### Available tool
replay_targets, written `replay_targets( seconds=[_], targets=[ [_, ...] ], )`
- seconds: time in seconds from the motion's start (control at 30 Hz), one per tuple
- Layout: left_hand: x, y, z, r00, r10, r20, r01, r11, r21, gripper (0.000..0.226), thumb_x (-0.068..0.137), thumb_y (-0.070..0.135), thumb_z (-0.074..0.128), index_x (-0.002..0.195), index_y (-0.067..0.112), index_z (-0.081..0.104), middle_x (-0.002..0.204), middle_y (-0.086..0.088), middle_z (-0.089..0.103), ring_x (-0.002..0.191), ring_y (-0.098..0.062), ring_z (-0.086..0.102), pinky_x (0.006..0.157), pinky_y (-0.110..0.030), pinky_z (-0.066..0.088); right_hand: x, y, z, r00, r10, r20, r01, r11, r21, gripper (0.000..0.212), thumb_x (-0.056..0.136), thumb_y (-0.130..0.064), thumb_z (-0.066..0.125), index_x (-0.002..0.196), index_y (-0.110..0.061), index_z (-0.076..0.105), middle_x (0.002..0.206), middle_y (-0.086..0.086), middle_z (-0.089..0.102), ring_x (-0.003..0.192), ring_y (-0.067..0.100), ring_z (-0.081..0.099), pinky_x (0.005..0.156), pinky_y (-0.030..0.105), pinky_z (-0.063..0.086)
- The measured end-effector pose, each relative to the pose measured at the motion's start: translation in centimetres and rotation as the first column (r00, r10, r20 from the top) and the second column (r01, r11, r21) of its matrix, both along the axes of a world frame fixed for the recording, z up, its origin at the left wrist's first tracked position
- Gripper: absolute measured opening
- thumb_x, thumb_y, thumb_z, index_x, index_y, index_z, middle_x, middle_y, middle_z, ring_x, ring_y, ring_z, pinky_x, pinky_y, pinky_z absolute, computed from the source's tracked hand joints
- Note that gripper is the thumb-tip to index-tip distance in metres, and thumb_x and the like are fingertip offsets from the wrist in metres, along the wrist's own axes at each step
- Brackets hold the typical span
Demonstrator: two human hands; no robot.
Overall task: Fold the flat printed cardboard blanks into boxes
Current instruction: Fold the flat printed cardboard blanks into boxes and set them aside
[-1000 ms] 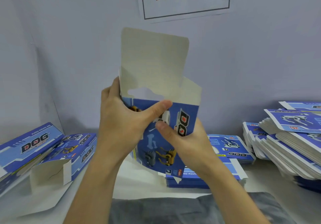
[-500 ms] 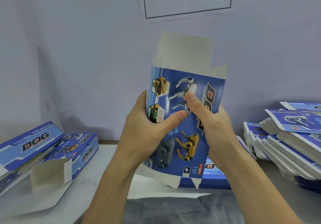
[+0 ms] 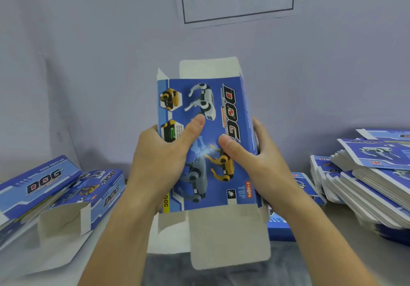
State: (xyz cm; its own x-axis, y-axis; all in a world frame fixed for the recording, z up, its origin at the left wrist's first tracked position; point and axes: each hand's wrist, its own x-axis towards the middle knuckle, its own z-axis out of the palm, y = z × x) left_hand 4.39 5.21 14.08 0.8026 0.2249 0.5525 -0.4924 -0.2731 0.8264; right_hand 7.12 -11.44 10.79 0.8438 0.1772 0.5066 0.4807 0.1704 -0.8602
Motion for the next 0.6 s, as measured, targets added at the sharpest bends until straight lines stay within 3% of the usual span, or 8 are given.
replay_targets(
  seconds=[0.13, 0.17, 0.23, 0.33, 0.37, 0.43, 0.53, 0.6],
  targets=[
    [0.3, -0.2, -0.4, 0.995, -0.05, -0.082, 0.052, 0.999, 0.018, 0.06, 0.085, 0.06, 0.068, 0.061, 0.006, 0.055, 0.06, -0.018, 0.057, 0.055, -0.017, 0.056, 0.055, -0.027, 0.049, -0.1, -1.2, -0.4, 0.992, 0.05, -0.113, -0.053, 0.998, -0.021, 0.066, 0.074, -0.051, 0.078, 0.132, -0.039, 0.048, 0.114, -0.005, 0.074, 0.092, 0.025, 0.076, 0.069, 0.036, 0.062],
    [0.6, 0.0, -0.5, 0.988, -0.057, -0.145, 0.062, 0.998, 0.028, 0.061, 0.083, 0.066, 0.065, 0.069, 0.006, 0.062, 0.065, -0.012, 0.065, 0.06, -0.014, 0.062, 0.059, -0.026, 0.053, -0.3, -1.2, 0.2, 0.983, 0.108, -0.146, -0.111, 0.994, -0.015, 0.06, 0.076, -0.049, 0.073, 0.131, -0.036, 0.05, 0.113, -0.002, 0.075, 0.091, 0.027, 0.076, 0.069, 0.036, 0.062],
    [1.3, 0.5, -0.9, 0.945, -0.112, -0.306, 0.12, 0.993, 0.007, 0.074, 0.076, 0.081, 0.059, 0.099, 0.012, 0.07, 0.09, 0.003, 0.077, 0.086, -0.013, 0.072, 0.085, -0.032, 0.057, 0.0, -1.3, 0.5, 0.957, 0.196, -0.213, -0.187, 0.98, 0.06, 0.051, 0.086, -0.045, 0.063, 0.132, -0.025, 0.053, 0.118, 0.006, 0.073, 0.086, 0.025, 0.076, 0.067, 0.029, 0.06],
    [1.5, 1.0, -0.9, 0.919, -0.182, -0.349, 0.144, 0.981, -0.132, 0.107, 0.058, 0.088, 0.062, 0.142, 0.021, 0.049, 0.123, 0.002, 0.071, 0.114, -0.023, 0.067, 0.104, -0.049, 0.048, -0.7, -1.9, -0.5, 0.886, 0.373, -0.277, -0.323, 0.923, 0.208, 0.041, 0.106, -0.024, 0.039, 0.143, -0.006, 0.046, 0.135, 0.013, 0.062, 0.1, 0.019, 0.069, 0.076, 0.02, 0.053],
    [1.5, 1.1, -0.8, 0.933, -0.178, -0.313, 0.125, 0.975, -0.184, 0.112, 0.056, 0.086, 0.068, 0.147, 0.026, 0.041, 0.121, 0.003, 0.072, 0.111, -0.023, 0.07, 0.102, -0.051, 0.05, -0.8, -1.5, -0.4, 0.853, 0.409, -0.323, -0.376, 0.912, 0.162, 0.04, 0.106, -0.021, 0.037, 0.142, -0.004, 0.045, 0.123, 0.011, 0.07, 0.101, 0.016, 0.07, 0.076, 0.021, 0.054],
    [1.5, 1.3, -0.9, 0.949, -0.191, -0.25, 0.12, 0.954, -0.275, 0.107, 0.059, 0.074, 0.079, 0.147, 0.032, 0.034, 0.104, 0.005, 0.078, 0.093, -0.021, 0.076, 0.092, -0.051, 0.056, -0.2, -0.4, 0.0, 0.866, 0.36, -0.348, -0.394, 0.919, -0.03, 0.04, 0.094, -0.025, 0.052, 0.13, -0.008, 0.053, 0.085, 0.0, 0.078, 0.074, 0.01, 0.075, 0.06, 0.021, 0.056],
    [1.6, 1.6, -1.4, 0.948, -0.208, -0.239, 0.136, 0.948, -0.287, 0.068, 0.079, 0.05, 0.073, 0.137, 0.033, 0.042, 0.096, 0.005, 0.078, 0.082, -0.021, 0.077, 0.072, -0.042, 0.063, -0.3, -0.5, 0.1, 0.846, 0.32, -0.427, -0.381, 0.922, -0.063, 0.07, 0.07, -0.038, 0.073, 0.134, -0.02, 0.053, 0.09, 0.001, 0.079, 0.073, 0.02, 0.076, 0.058, 0.027, 0.059],
    [1.6, 1.1, -1.7, 0.929, -0.272, -0.252, 0.184, 0.929, -0.322, 0.044, 0.09, 0.036, 0.07, 0.128, 0.029, 0.049, 0.097, 0.0, 0.078, 0.081, -0.023, 0.077, 0.058, -0.035, 0.062, 0.2, -1.3, -0.4, 0.867, 0.275, -0.415, -0.312, 0.95, -0.022, 0.098, 0.068, -0.03, 0.087, 0.148, -0.031, 0.031, 0.098, 0.002, 0.078, 0.08, 0.026, 0.077, 0.059, 0.033, 0.06]
  ],
)
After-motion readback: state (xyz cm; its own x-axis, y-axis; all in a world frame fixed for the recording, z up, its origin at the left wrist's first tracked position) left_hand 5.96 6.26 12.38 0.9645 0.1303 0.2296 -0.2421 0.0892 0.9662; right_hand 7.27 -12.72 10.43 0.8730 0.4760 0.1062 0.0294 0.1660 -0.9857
